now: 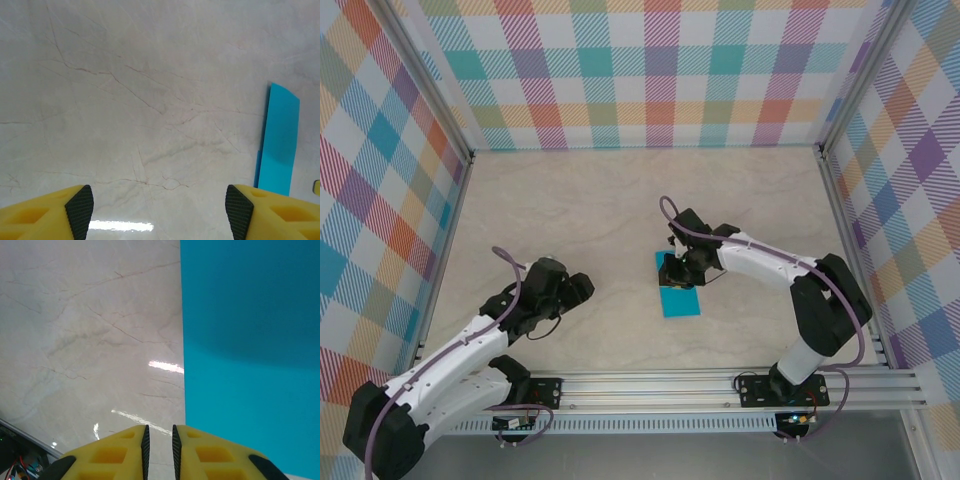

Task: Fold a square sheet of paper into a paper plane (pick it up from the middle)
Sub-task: Turn over the paper at the center of the table.

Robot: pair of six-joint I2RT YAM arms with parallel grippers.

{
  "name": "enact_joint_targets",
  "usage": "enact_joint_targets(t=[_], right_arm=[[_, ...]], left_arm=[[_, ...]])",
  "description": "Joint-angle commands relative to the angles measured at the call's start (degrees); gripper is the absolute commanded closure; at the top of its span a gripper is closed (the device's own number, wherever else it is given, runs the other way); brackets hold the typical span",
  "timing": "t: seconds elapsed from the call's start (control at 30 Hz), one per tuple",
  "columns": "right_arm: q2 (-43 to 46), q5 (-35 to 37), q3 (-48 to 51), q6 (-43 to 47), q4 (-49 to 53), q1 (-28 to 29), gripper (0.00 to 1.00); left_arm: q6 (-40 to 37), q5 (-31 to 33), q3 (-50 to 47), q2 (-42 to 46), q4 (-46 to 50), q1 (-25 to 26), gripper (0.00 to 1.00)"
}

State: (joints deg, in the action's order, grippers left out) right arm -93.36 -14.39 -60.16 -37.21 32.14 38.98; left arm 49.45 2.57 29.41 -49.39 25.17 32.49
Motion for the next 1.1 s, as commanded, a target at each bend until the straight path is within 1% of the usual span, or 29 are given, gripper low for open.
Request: enact_joint_targets(t=[0.0,0.07,0.27,0.37,0.43,0.53,0.6,0.63,0.7,0.8,0.87,0.9,0.93,1.0,1.07], right_arm=[[-1.43,-3.8,3.13,-1.74,-7.55,-0.76,0.82],[-2.35,-3.22,5.08,-2.43,-9.57,-1.06,0.83],[-6.07,-4.12,9.81,-6.19,-17.55,-1.04,0.85],[-7.1,-4.38,10.98,-8.69,-20.9,-0.71,0.86],[-7.49,-2.79,11.56,-10.2,-22.84,-0.32,0.85],[-7.46,-1.35,10.27,-10.6,-20.76,-0.07,0.86],[-4.72,0.45,10.45,-10.41,-19.32,0.2,0.84],[-2.54,1.64,10.8,-10.11,-18.81,0.28,0.82],[1.6,4.21,11.2,-8.89,-17.36,0.3,0.73],[8.5,9.96,12.07,-8.14,-14.73,0.33,0.66],[13.14,13.64,13.74,-8.38,-14.02,0.12,0.56],[15.11,15.44,14.28,-8.7,-13.15,0.04,0.54],[17.22,17.37,14.9,-8.72,-12.49,-0.09,0.5],[20.36,20.69,14.76,-8.68,-9.63,-1.06,0.35],[22.4,22.06,13.77,-6.6,-7.79,-2.25,0.29]], left_arm=[[-0.92,-3.38,0.92,-0.51,-1.56,-0.68,0.21],[-0.56,-3.93,0.83,-0.8,-1.74,-0.67,0.14],[-0.3,-3.95,-0.46,-1.68,-3.0,-0.67,0.01],[-0.24,-3.35,-1.88,-1.68,-4.94,-0.73,0.0],[-0.56,-3.55,-2.84,-2.28,-7.23,-0.67,0.0],[-1.88,-3.34,-1.27,-4.5,-5.8,-0.67,0.0],[-3.31,-3.1,0.55,-6.1,-4.35,-0.67,0.0],[-3.8,-3.2,1.29,-6.89,-4.06,-0.67,0.0],[-5.13,-4.91,2.28,-8.16,-4.71,-0.67,0.0],[-5.83,-5.67,3.62,-9.26,-4.69,-0.67,0.0],[-6.6,-5.09,3.0,-9.01,-7.19,-0.63,0.0],[-6.9,-5.16,2.41,-8.74,-8.65,-0.6,0.0],[-7.56,-5.95,1.75,-8.39,-12.29,-0.59,0.0],[-7.74,-7.29,1.18,-8.17,-14.49,-0.5,0.0],[-7.96,-8.14,1.35,-7.77,-15.24,-0.33,0.0]])
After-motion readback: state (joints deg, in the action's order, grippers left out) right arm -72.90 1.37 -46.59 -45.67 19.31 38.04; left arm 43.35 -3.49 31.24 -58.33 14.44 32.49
